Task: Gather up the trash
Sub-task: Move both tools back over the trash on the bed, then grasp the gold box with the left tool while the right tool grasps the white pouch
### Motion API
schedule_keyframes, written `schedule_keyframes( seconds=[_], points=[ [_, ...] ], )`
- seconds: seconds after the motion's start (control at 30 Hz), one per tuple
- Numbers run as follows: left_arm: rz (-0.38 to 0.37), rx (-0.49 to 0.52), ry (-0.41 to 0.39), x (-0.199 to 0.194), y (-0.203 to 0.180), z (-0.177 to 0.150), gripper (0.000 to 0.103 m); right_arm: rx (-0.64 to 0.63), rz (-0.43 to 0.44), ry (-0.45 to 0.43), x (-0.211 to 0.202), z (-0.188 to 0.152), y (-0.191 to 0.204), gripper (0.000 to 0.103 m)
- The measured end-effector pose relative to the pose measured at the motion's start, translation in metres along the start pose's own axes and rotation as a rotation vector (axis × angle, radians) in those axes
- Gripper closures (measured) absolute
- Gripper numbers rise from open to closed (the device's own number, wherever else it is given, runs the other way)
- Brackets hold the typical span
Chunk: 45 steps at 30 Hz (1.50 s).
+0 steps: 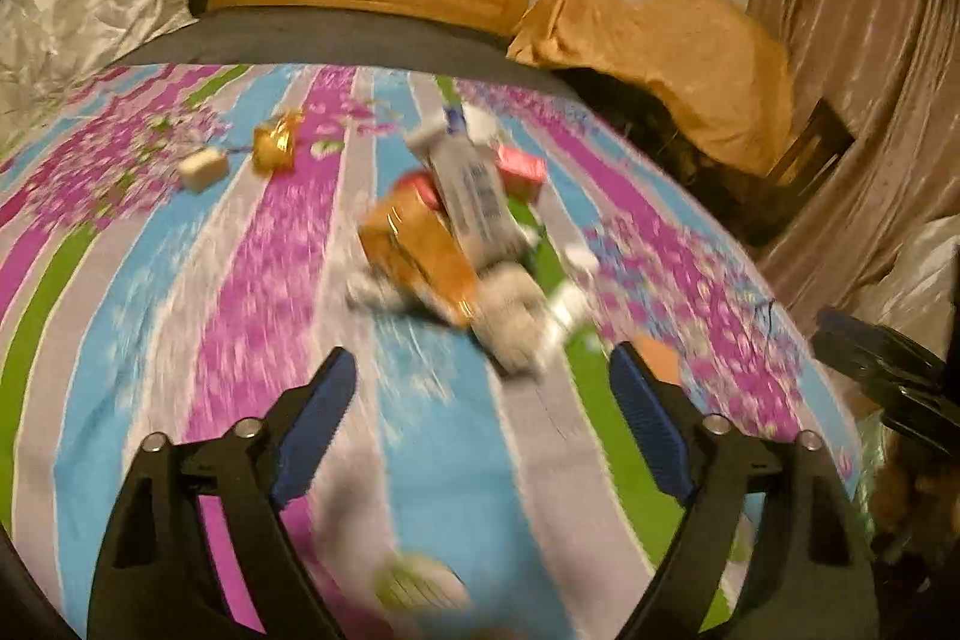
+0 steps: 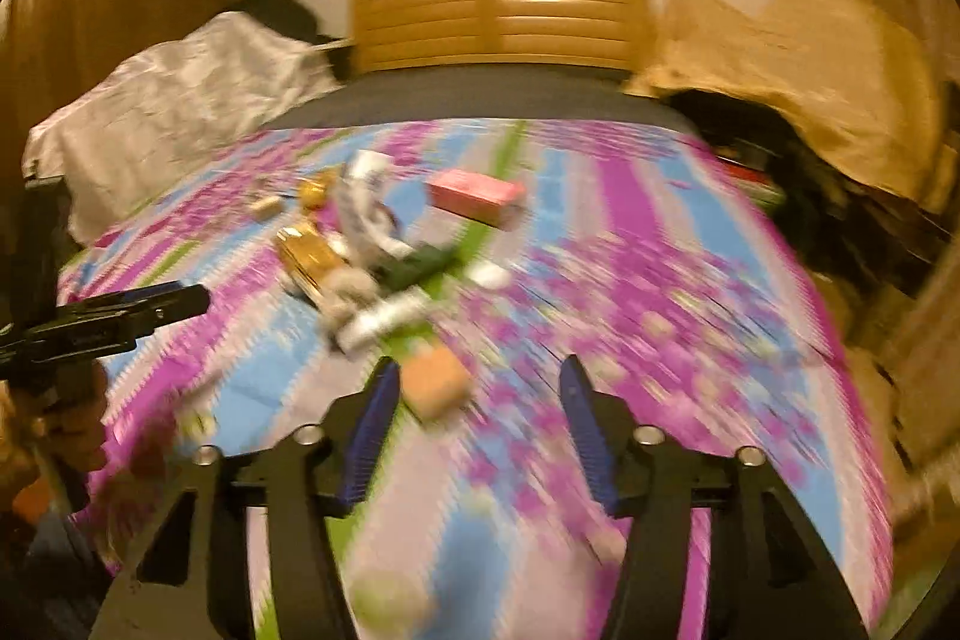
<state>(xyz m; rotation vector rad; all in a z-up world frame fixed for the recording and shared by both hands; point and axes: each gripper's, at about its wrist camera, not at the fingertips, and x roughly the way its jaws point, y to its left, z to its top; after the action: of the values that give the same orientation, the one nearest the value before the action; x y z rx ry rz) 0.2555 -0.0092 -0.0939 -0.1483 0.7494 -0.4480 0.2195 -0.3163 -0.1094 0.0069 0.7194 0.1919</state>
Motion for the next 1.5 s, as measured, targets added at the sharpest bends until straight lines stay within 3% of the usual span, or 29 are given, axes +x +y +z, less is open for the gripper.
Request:
schedule_keyframes(
  seconds=[0.1,0.23,0.43,0.47,0.5,0.53,0.6,0.67,0.87,1.07,1.1,1.13,1.17,1.33,1.5],
  points=[
    [-0.081,0.018,0.016,0.027,0.026,0.023,0.019,-0.015,0.091,0.029,0.053,0.043,0.010,0.037],
    [-0.132,0.057,0.050,0.066,0.041,0.045,0.018,-0.004,0.103,0.022,0.096,0.086,0.012,0.036],
    [-0.170,0.056,0.120,0.119,0.046,0.054,0.017,-0.029,0.128,0.021,0.125,0.106,0.018,0.034],
    [-0.174,0.061,0.128,0.123,0.046,0.054,0.029,-0.043,0.128,0.028,0.131,0.107,0.021,0.034],
    [-0.188,0.065,0.135,0.126,0.044,0.053,0.053,-0.050,0.127,0.030,0.135,0.106,0.022,0.034],
    [-0.190,0.062,0.134,0.127,0.045,0.053,0.063,-0.060,0.128,0.034,0.139,0.107,0.024,0.034],
    [-0.221,0.045,0.120,0.122,0.049,0.048,0.072,-0.070,0.137,0.035,0.142,0.104,0.026,0.034],
    [-0.216,0.030,0.080,0.102,0.051,0.040,0.074,-0.094,0.149,0.034,0.145,0.103,0.032,0.034],
    [-0.224,-0.061,-0.036,0.005,0.072,0.004,0.074,-0.230,0.203,0.057,0.167,0.098,0.067,0.034],
    [-0.224,-0.159,-0.060,-0.047,0.092,-0.019,0.074,-0.242,0.142,0.109,0.219,0.102,0.086,0.035],
    [-0.224,-0.160,-0.070,-0.052,0.093,-0.020,0.074,-0.235,0.142,0.121,0.224,0.101,0.086,0.043],
    [-0.223,-0.162,-0.078,-0.057,0.092,-0.022,0.074,-0.220,0.141,0.149,0.233,0.100,0.086,0.061],
    [-0.225,-0.170,-0.079,-0.058,0.092,-0.024,0.074,-0.207,0.140,0.154,0.236,0.100,0.085,0.069],
    [-0.211,-0.186,-0.062,-0.057,0.091,-0.035,0.074,-0.139,0.199,0.076,0.207,0.109,0.079,0.074],
    [-0.235,-0.193,-0.078,-0.065,0.081,-0.035,0.074,-0.050,0.268,-0.036,0.138,0.129,0.063,0.074]
  ],
)
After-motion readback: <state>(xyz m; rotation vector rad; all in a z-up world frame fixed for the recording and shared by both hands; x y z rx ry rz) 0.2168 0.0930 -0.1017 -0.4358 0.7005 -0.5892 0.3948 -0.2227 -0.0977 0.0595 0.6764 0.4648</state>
